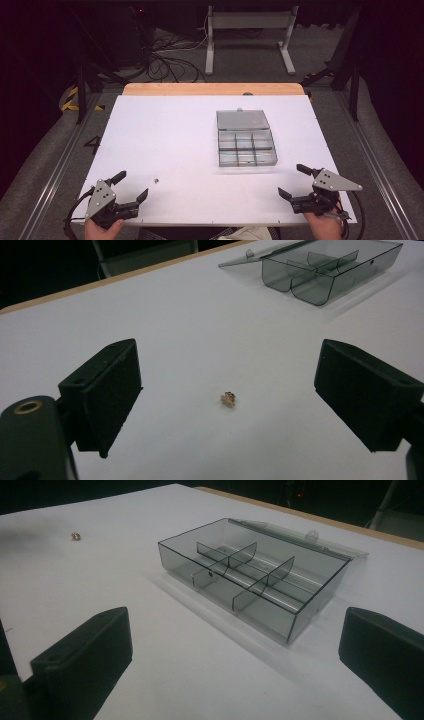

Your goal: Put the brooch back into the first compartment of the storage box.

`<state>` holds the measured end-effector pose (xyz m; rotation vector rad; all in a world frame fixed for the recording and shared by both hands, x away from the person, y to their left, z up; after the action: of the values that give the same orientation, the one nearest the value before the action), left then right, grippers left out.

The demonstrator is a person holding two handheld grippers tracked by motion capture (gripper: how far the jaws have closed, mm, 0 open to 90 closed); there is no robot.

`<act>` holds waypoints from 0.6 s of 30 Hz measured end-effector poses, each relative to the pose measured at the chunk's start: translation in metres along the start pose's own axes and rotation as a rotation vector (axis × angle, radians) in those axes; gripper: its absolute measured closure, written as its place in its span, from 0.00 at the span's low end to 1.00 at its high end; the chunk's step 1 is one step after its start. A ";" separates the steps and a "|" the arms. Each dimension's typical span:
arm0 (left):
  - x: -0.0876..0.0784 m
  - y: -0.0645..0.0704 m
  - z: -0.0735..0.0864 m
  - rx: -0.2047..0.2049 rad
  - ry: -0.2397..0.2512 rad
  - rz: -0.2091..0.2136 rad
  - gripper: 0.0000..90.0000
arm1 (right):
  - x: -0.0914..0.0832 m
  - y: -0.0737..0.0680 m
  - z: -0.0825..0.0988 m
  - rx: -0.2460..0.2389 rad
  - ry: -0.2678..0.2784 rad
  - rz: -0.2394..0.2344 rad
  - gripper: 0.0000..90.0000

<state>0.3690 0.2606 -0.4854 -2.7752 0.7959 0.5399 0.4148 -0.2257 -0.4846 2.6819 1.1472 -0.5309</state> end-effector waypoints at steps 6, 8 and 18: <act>0.000 0.000 -0.001 0.008 0.000 -0.008 0.14 | 0.000 -0.003 0.000 -0.010 -0.005 -0.005 0.02; 0.000 0.000 -0.002 0.010 -0.001 -0.009 0.14 | 0.000 -0.003 0.001 -0.014 -0.006 -0.010 0.02; -0.002 -0.001 -0.002 0.020 -0.002 -0.021 0.14 | 0.002 -0.004 0.000 -0.021 -0.003 -0.007 0.02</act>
<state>0.3684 0.2614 -0.4828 -2.7611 0.7662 0.5280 0.4127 -0.2215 -0.4852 2.6592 1.1551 -0.5210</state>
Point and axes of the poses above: each handheld gripper's, and its own axes: x roughly forward along the jaws, z roughly out of its underside, y roughly to its right, the point moved 6 cm from there along x, roughly forward along the jaws, and after that the axes turned 2 degrees about -y, right-handed, at the moved point
